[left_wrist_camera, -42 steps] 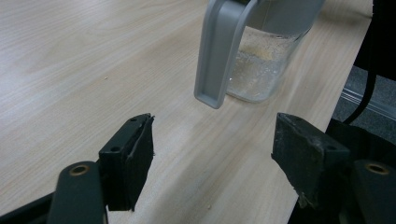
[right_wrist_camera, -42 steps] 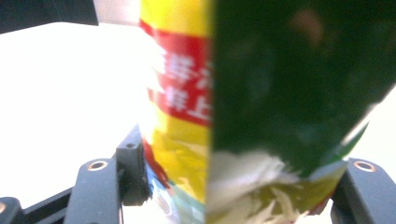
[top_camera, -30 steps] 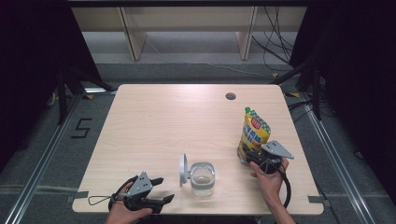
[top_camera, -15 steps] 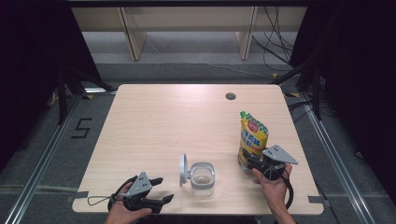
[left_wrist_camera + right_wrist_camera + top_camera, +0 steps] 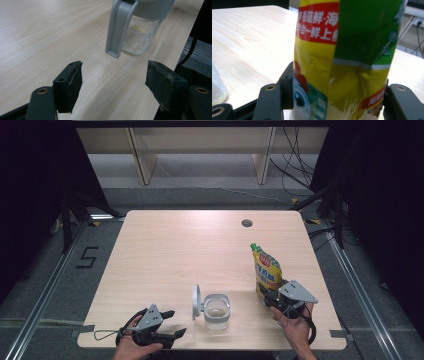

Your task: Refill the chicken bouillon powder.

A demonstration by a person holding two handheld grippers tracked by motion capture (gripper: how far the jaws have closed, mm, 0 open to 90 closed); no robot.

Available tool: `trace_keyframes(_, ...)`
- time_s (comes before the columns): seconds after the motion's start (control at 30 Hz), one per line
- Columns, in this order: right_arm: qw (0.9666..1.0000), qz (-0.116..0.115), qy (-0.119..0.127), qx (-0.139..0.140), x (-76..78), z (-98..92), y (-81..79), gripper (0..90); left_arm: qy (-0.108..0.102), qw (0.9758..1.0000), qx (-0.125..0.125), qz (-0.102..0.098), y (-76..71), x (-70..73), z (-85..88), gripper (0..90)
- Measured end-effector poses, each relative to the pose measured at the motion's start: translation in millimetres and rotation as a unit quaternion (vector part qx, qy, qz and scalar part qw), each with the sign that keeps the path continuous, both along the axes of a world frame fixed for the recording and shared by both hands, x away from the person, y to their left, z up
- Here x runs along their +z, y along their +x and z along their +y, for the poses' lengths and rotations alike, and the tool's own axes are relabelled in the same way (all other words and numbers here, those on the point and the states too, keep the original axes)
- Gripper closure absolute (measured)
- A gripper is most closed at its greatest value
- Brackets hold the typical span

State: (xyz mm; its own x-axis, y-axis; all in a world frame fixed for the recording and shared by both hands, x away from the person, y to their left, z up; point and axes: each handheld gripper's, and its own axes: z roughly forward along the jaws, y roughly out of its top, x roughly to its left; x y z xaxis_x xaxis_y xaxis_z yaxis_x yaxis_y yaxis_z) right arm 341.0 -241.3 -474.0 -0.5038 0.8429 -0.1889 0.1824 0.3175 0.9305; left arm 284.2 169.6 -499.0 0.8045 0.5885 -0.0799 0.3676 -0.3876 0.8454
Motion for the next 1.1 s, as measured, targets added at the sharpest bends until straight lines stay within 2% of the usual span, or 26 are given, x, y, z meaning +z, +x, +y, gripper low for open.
trace_keyframes(0.03,1.0000,0.000,-0.008,0.005,1.3,0.7,-1.7,41.8,0.002,1.0000,0.002,-0.003,0.2,-0.2,0.1,28.9)
trace_keyframes(0.13,0.9998,-0.010,-0.012,0.009,6.1,3.3,-7.2,41.8,-0.011,0.9999,0.012,0.005,-0.3,-0.6,-1.1,29.0)
trace_keyframes(0.17,0.9996,-0.017,-0.016,0.013,8.3,4.0,-9.6,41.8,-0.005,0.9998,0.015,0.008,-0.5,-0.5,-0.1,29.0)
trace_keyframes(0.2,0.9989,-0.029,-0.032,0.016,10.1,4.9,-12.0,41.9,-0.011,0.9998,0.013,0.006,-0.2,-0.8,-0.3,29.0)
trace_keyframes(0.23,0.9981,-0.033,-0.046,0.022,12.1,6.2,-15.0,41.9,-0.007,1.0000,0.007,0.000,0.8,-0.4,0.6,29.0)
trace_keyframes(0.27,0.9975,-0.037,-0.054,0.026,14.0,7.0,-17.9,41.8,-0.013,0.9998,0.016,0.008,0.1,-1.2,0.0,29.0)
trace_keyframes(0.3,0.9969,-0.047,-0.056,0.028,16.4,8.7,-23.3,41.9,-0.012,0.9998,0.014,0.007,0.0,-0.9,0.2,29.0)
trace_keyframes(0.37,0.9965,-0.047,-0.061,0.031,17.6,9.3,-25.8,41.9,-0.013,0.9998,0.013,0.005,-0.3,-0.7,0.3,29.0)
trace_keyframes(0.5,0.9933,-0.056,-0.093,0.039,21.1,10.9,-33.9,41.9,-0.014,0.9997,0.016,0.007,0.0,-1.4,0.2,29.0)
trace_keyframes(0.57,0.9904,-0.066,-0.114,0.043,23.3,11.3,-37.6,41.9,-0.017,0.9996,0.023,0.010,-0.3,-1.3,-0.2,27.6)
trace_keyframes(0.6,0.9901,-0.067,-0.116,0.041,24.1,12.1,-40.7,41.9,-0.003,0.9998,0.021,0.004,0.8,-0.5,1.8,27.3)
trace_keyframes(0.63,0.9882,-0.073,-0.128,0.042,24.8,12.8,-43.2,41.9,-0.015,0.9996,0.025,0.004,-0.2,-0.6,1.0,27.0)
trace_keyframes(0.7,0.9838,-0.082,-0.151,0.049,26.7,13.8,-48.1,41.9,-0.006,0.9997,0.023,-0.003,0.9,0.7,2.6,26.0)
trace_keyframes(0.73,0.9832,-0.084,-0.154,0.049,26.6,15.0,-51.1,41.9,-0.009,0.9995,0.031,0.004,0.9,-0.3,2.4,25.6)
trace_keyframes(0.77,0.9806,-0.087,-0.168,0.053,26.7,16.0,-53.9,42.0,-0.006,0.9996,0.029,0.001,1.8,0.1,2.9,24.1)
trace_keyframes(0.8,0.9769,-0.095,-0.184,0.055,26.9,16.9,-55.9,42.0,-0.014,0.9991,0.040,0.010,1.1,-0.7,1.5,22.9)
trace_keyframes(0.87,0.9729,-0.098,-0.200,0.060,25.9,18.6,-61.2,42.0,-0.008,0.9993,0.036,0.002,2.0,-0.2,2.4,21.8)
trace_keyframes(0.93,0.9691,-0.101,-0.216,0.064,24.9,19.7,-64.7,42.0,-0.012,0.9991,0.040,0.004,1.1,-0.1,2.5,21.2)
trace_keyframes(0.97,0.9673,-0.102,-0.223,0.065,24.3,20.7,-66.3,42.0,-0.007,0.9993,0.036,-0.002,2.2,0.2,3.2,21.1)
trace_keyframes(1.03,0.9665,-0.099,-0.227,0.065,23.4,22.0,-69.8,42.0,0.006,0.9994,0.033,-0.002,3.4,0.6,4.4,20.2)
trace_keyframes(1.07,0.9635,-0.105,-0.236,0.069,24.0,21.9,-70.6,42.0,-0.001,0.9994,0.035,-0.001,2.9,0.0,3.5,19.8)
trace_keyframes(1.1,0.9640,-0.103,-0.236,0.066,23.6,22.5,-72.6,42.0,0.007,0.9995,0.031,-0.004,3.5,0.1,4.3,19.8)
